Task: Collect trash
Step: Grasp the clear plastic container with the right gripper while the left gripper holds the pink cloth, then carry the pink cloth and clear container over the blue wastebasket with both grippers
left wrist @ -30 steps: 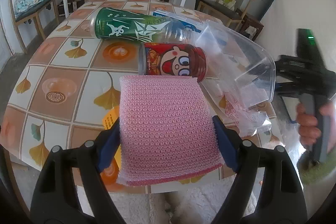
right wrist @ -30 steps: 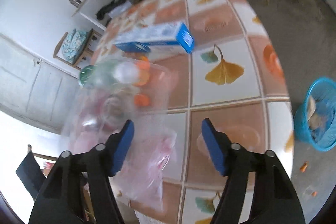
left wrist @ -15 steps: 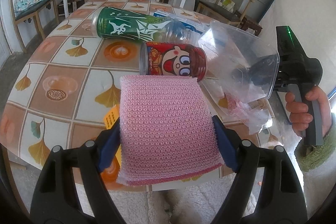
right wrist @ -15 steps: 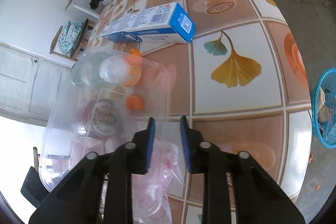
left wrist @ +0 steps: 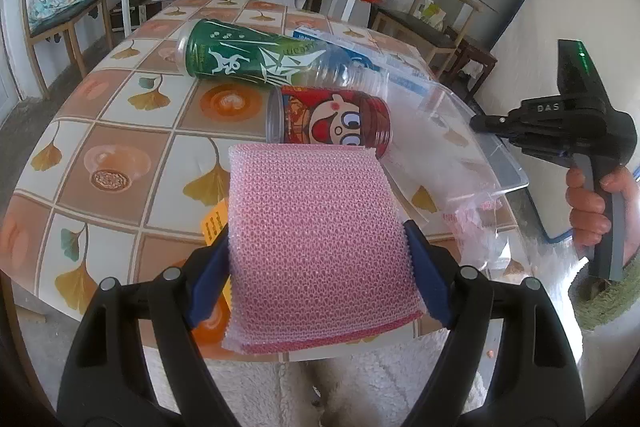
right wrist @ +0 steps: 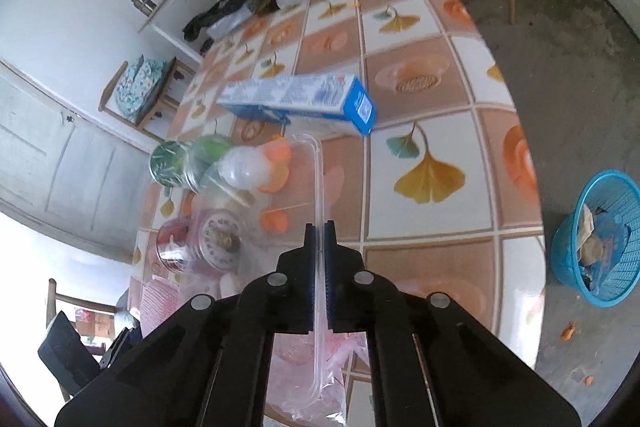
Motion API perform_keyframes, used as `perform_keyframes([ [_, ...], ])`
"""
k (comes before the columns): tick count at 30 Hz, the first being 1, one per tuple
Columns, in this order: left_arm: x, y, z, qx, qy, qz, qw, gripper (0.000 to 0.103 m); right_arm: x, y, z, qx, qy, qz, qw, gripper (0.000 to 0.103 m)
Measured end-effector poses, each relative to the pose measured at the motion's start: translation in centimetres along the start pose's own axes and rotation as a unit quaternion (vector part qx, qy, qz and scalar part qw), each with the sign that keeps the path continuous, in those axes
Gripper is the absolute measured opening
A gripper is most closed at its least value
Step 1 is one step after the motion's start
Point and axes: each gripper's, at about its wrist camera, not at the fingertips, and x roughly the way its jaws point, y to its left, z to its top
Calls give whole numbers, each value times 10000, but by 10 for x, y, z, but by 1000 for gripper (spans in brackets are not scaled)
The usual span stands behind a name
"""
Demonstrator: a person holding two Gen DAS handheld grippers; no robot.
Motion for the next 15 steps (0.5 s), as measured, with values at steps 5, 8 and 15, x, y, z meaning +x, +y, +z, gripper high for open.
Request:
perform_keyframes([
  [5, -5, 3, 0, -57, -98, -74, 9999, 77, -13, -4, 1, 86, -159, 140, 9997, 3],
  [8, -7, 3, 1, -84, -159, -113, 9998, 77, -19, -5, 2, 164, -234, 265, 9992, 3],
  [15, -17, 7, 2, -202, -294, -223, 9991, 77, -34, -3, 7, 331, -412, 627, 9966, 3],
])
